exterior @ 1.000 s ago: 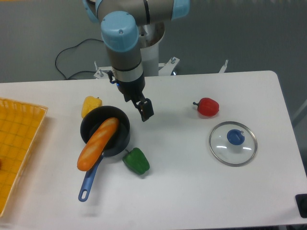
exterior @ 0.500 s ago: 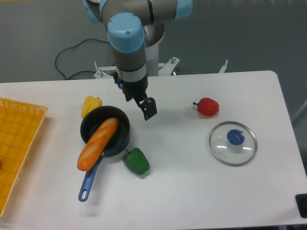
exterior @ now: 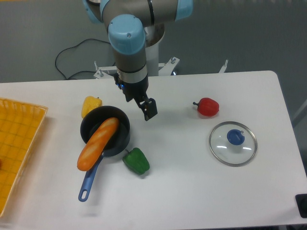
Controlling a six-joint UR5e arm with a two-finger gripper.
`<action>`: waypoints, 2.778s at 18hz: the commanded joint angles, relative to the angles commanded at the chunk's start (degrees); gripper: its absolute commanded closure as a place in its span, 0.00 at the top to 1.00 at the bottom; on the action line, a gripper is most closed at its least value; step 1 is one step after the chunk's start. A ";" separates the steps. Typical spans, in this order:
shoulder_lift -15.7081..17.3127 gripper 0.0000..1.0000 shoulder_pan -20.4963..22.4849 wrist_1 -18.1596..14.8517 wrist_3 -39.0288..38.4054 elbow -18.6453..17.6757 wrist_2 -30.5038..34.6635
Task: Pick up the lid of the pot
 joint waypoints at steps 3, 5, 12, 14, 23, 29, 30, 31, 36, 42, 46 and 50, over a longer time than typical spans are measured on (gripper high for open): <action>-0.44 1.00 3.07 -0.17 7.20 0.09 0.00; -1.23 1.00 4.22 0.00 8.45 0.09 0.17; -3.86 1.00 9.49 0.53 15.38 0.53 0.17; -5.01 1.00 11.51 0.62 17.23 0.53 0.18; -11.16 1.00 15.56 2.29 24.88 4.57 0.26; -14.67 1.00 18.11 6.15 28.66 5.62 0.18; -15.37 1.00 18.46 6.68 28.66 5.80 0.18; -15.99 1.00 18.64 7.64 28.66 6.06 0.18; -18.01 1.00 19.69 10.63 28.58 6.15 0.00; -19.60 1.00 20.66 11.43 28.92 7.29 0.44; -21.97 1.00 21.19 12.83 29.89 8.35 0.62; -22.58 1.00 22.59 12.83 32.00 8.61 0.62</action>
